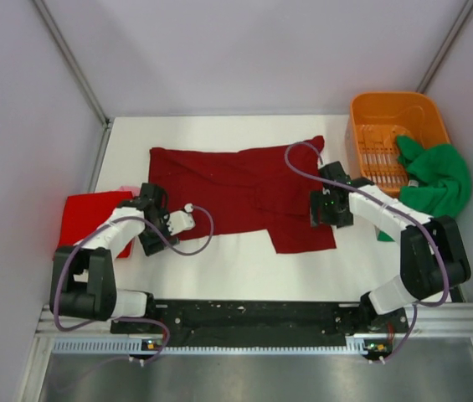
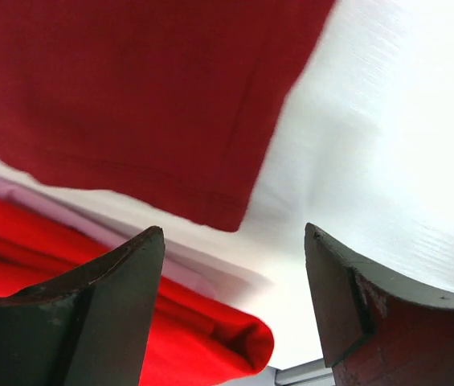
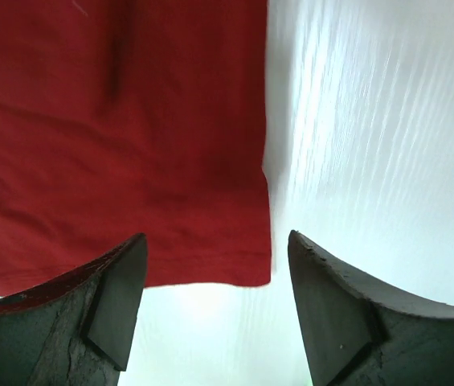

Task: Fold and stack the t-shirts
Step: Flatten out the tshirt

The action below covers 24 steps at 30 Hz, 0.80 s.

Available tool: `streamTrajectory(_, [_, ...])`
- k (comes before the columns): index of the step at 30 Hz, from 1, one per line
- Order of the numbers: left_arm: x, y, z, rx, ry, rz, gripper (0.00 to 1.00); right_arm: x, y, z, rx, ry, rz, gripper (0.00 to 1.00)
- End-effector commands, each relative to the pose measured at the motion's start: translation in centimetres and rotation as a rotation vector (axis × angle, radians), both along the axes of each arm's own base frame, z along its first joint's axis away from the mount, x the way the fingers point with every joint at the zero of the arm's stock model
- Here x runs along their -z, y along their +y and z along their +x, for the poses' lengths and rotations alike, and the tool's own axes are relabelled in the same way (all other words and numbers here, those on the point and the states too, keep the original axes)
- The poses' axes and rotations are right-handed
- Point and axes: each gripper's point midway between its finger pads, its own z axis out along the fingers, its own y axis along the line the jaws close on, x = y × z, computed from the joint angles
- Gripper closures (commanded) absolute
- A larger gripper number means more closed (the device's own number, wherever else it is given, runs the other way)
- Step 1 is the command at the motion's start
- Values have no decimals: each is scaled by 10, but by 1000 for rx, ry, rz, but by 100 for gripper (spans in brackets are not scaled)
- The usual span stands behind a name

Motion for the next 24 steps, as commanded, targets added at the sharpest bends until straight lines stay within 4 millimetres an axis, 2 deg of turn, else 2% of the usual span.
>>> streamTrajectory(1, [6,-1,18,85,-74,8,25,16,-2,-26,106,54,36,30])
streamTrajectory(4, [13,-15,10,111,-38,-68,19,36,0,-36,128,78,61,29])
streamTrajectory(7, [22,-11,19,104,-86,-43,19,58,8,-40,130,120,100,32])
streamTrajectory(8, [23,-9,23,101,-100,-34,22,63,11,-41,121,138,109,39])
streamTrajectory(9, [27,-9,23,99,-100,-34,25,66,13,-42,115,151,115,54])
streamTrajectory(10, [28,-3,24,82,-101,-3,31,66,17,-43,101,161,138,67])
streamTrajectory(12, [32,-1,24,61,-87,8,61,59,20,-38,89,132,154,90])
streamTrajectory(13, [33,0,23,54,-77,12,74,51,20,-34,83,106,160,98])
streamTrajectory(14, [34,1,23,42,-73,15,89,39,21,-29,79,70,171,100])
streamTrajectory(15, [32,3,25,28,-79,24,100,26,20,-23,77,35,184,100])
streamTrajectory(17, [23,7,35,-34,-116,42,100,-5,16,-11,77,-45,197,100])
streamTrajectory(19, [2,11,49,-108,-176,49,100,-45,13,1,59,-143,208,100])
streamTrajectory(22, [-46,14,68,-184,-283,46,100,-113,2,15,44,-313,186,100])
streamTrajectory(24, [-87,14,76,-222,-361,23,100,-163,-2,19,27,-429,201,100])
